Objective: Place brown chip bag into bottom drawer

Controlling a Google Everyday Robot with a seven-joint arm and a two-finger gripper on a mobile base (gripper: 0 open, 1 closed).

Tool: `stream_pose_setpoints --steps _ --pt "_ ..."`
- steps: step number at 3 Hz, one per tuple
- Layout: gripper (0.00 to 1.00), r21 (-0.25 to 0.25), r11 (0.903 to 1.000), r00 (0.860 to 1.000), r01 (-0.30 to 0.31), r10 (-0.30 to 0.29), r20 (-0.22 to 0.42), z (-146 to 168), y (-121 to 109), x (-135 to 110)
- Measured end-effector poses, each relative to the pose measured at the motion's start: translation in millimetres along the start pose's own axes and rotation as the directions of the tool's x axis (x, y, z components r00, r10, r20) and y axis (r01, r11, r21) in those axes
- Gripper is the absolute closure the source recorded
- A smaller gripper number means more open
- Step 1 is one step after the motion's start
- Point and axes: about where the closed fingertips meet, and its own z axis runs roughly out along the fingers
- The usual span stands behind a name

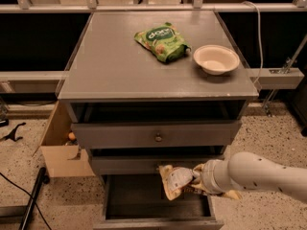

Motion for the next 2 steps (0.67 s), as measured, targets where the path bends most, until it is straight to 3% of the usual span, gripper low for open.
stream_pose_setpoints --steps 1,2 --pt "1.0 -0.043 0.9986 0.999 0.031 -0.03 0.025 32.1 5.5 8.1" --pt "1.0 -0.056 0.998 0.999 0.028 -0.027 0.03 39.6 9.9 10.7"
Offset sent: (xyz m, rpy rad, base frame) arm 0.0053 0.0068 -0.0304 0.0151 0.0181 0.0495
